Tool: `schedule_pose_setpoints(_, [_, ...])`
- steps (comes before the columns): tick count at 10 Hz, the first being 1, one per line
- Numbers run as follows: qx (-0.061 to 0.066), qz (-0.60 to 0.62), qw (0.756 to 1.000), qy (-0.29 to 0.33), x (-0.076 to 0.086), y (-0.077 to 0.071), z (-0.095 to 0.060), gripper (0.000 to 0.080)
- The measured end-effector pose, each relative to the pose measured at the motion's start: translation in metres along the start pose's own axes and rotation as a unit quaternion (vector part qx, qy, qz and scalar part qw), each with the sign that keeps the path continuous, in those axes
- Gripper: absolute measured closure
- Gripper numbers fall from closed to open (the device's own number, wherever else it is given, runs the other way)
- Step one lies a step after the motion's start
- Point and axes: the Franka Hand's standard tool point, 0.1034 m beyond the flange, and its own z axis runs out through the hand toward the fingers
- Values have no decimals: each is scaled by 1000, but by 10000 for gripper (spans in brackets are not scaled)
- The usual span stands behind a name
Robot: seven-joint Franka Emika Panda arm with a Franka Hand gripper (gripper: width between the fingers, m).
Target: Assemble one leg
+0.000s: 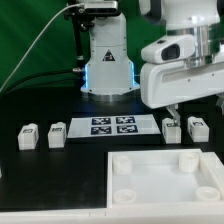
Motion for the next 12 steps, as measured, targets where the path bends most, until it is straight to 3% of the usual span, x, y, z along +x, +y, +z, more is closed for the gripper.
schedule_pose_setpoints(2, [4,98,995,-11,-9,-18,8,151])
schedule_pose_setpoints(5, [2,74,996,-53,-13,-14,12,151])
schedule_pose_setpoints(8, [-4,87,977,-192,-24,-22,13,151])
schedule_pose_setpoints(12, [0,86,908,-411,-33,-26,17,151])
